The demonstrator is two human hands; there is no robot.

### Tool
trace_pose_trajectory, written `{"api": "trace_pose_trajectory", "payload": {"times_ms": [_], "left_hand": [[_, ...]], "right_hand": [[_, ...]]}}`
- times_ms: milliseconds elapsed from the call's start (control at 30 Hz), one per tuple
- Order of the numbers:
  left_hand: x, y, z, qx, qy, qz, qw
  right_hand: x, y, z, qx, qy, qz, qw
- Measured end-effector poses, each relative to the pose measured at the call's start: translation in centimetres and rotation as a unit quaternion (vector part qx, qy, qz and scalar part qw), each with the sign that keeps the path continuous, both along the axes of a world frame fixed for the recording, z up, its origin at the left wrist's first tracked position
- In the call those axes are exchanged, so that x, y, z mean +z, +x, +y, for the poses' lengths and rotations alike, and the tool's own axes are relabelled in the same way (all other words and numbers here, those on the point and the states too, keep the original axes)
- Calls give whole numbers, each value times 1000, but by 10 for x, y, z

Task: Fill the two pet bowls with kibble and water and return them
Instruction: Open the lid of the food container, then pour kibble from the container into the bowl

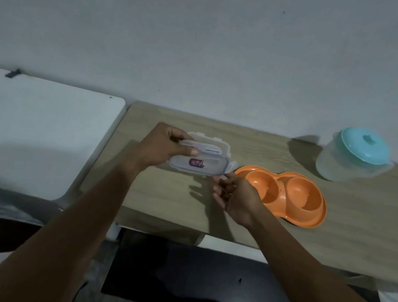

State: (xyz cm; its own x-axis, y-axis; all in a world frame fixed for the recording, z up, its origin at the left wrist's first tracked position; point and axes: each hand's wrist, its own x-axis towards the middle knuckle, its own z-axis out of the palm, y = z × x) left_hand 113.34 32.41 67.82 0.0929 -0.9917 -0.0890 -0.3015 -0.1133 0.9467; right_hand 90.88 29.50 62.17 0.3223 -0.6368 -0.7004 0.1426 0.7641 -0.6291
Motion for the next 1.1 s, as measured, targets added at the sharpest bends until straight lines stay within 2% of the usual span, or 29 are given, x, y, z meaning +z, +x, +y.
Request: {"api": "trace_pose_trajectory", "payload": {"times_ms": [67, 133, 200, 267, 300, 367, 467, 567, 600, 667, 733, 800, 900, 967, 1100], "left_hand": [[-8, -7, 28, -14, 12, -36, 999], [-22, -13, 50, -19, 34, -58, 998], [-37, -18, 67, -15, 61, -96, 993], [-53, -21, 79, -19, 78, -136, 987], [-60, -21, 84, -26, 81, -159, 984], [-70, -23, 89, -39, 86, -202, 975], [-70, -27, 87, -37, 124, -224, 966], [-59, -31, 70, 10, 119, -231, 966], [-56, -31, 60, 49, 104, -243, 963], [-54, -31, 37, 164, 74, -248, 952], [-52, -33, 11, 265, 52, -205, 941], [-51, -33, -13, 299, 81, -165, 937], [-55, -31, -33, 277, 167, -114, 939], [-58, -29, -37, 289, 194, -87, 934], [-51, -37, -38, 334, 175, 14, 926]], "right_hand": [[-1, -9, 0, -8, 27, -21, 999], [-1, -8, 3, 28, 6, 11, 1000], [-6, -3, 8, 75, -74, 106, 989], [-14, 1, 14, 107, -182, 215, 953], [-19, 3, 16, 120, -236, 256, 930], [-27, 5, 22, 155, -348, 337, 861], [-40, 6, 29, 200, -436, 429, 766], [-47, 7, 31, 258, -509, 537, 621], [-46, 7, 30, 265, -516, 559, 593], [-45, 7, 29, 274, -517, 575, 572], [-43, 8, 28, 263, -521, 575, 574], [-37, 8, 25, 222, -524, 556, 605], [-24, 6, 9, 154, -485, 506, 696], [-15, 3, -6, 129, -457, 477, 739], [0, -4, -31, 102, -350, 390, 846]]}}
